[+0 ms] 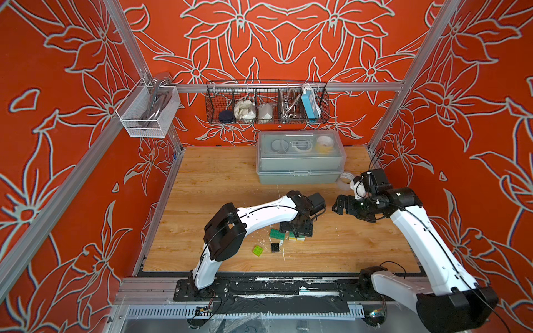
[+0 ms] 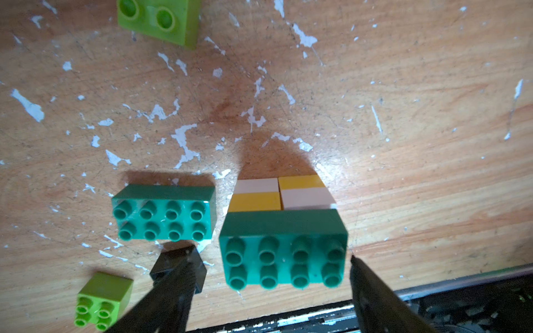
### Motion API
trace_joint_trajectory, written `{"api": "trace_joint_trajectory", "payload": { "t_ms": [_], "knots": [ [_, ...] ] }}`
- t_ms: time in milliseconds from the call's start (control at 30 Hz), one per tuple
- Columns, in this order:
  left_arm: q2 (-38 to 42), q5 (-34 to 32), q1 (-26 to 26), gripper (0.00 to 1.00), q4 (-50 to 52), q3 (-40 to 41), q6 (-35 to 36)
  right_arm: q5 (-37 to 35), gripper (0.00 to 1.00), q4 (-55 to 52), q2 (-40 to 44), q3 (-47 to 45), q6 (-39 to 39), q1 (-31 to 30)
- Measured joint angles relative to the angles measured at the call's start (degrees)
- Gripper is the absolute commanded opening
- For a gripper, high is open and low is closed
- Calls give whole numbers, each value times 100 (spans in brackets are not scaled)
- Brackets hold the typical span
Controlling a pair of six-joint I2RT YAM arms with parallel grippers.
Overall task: Assemble a giraffe with lego
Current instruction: Pick up the lego brick from the center of the board.
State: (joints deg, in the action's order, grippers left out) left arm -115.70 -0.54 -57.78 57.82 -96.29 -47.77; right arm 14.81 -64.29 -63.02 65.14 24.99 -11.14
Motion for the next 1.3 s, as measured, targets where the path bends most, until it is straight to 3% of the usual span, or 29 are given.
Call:
{"api": "trace_joint_trajectory", "payload": {
  "t_ms": [233,400,700,833,1300],
  "knots": [
    [-24,57,0,81,2,-33,22,0,100,0,0,0,0,0],
    [-105,76,0,69,-2,-79,59,-2,100,0,0,0,0,0],
    [-166,131,31,63,-9,-92,39,-2,100,0,0,0,-2,0],
    [-166,166,46,52,-9,-92,39,-4,100,0,0,0,-4,0],
    [-48,-9,52,53,9,-85,37,-42,100,0,2,0,-4,-2]
  ]
}}
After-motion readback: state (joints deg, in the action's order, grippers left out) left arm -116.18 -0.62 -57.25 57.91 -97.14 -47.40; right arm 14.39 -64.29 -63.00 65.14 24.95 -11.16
